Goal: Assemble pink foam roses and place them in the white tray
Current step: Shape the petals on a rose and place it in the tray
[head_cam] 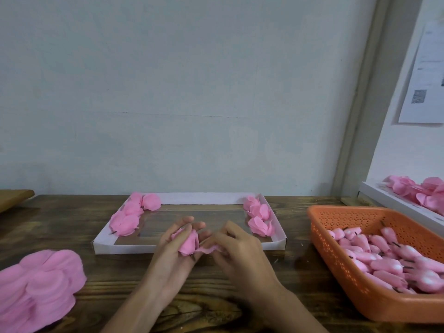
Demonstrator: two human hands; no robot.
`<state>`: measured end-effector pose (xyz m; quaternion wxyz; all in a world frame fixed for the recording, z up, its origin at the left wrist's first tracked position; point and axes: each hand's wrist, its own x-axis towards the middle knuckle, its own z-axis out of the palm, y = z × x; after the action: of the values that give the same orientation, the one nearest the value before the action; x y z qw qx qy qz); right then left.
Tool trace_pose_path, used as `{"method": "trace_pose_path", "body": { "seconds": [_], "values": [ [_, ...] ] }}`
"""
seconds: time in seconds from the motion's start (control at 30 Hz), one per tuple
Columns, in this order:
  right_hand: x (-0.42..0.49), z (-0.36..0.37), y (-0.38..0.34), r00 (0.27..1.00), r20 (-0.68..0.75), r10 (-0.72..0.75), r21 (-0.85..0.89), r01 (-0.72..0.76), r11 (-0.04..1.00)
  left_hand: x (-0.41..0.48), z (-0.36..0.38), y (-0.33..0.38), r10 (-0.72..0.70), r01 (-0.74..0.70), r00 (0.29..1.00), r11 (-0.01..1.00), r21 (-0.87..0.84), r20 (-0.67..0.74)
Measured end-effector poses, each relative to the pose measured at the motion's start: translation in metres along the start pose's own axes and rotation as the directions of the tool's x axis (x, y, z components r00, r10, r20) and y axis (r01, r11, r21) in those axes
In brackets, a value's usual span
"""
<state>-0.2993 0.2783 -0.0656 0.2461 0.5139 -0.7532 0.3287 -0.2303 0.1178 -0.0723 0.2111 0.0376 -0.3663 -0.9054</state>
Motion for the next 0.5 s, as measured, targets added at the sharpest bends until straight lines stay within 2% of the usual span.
{"method": "trace_pose_path", "body": {
  "seconds": [0.23,0.3,0.37,0.43,0.5],
  "values": [
    [0.002,-0.002,-0.001,0.998,0.027,0.060,-0.010,-0.060,0.998,0.002,-0.002,0.002,0.004,-0.003,1.000,0.999,-0.051,0.015],
    [0.002,0.001,0.002,0.992,0.045,0.115,0.060,-0.118,0.991,0.002,-0.001,0.001,0.009,-0.006,0.999,0.998,-0.065,0.031],
    [0.003,0.001,0.003,0.979,0.080,0.189,0.211,-0.202,0.956,0.003,-0.001,-0.001,0.022,-0.020,0.999,0.998,-0.056,0.047],
    [0.003,0.000,-0.003,0.928,0.191,0.319,0.429,-0.371,0.824,0.004,-0.003,-0.002,0.046,-0.046,0.998,0.999,0.000,0.050],
    [0.002,0.001,-0.011,0.829,0.332,0.450,0.632,-0.550,0.546,0.005,-0.005,-0.002,0.073,-0.075,0.997,0.995,0.069,0.037]
  ]
}}
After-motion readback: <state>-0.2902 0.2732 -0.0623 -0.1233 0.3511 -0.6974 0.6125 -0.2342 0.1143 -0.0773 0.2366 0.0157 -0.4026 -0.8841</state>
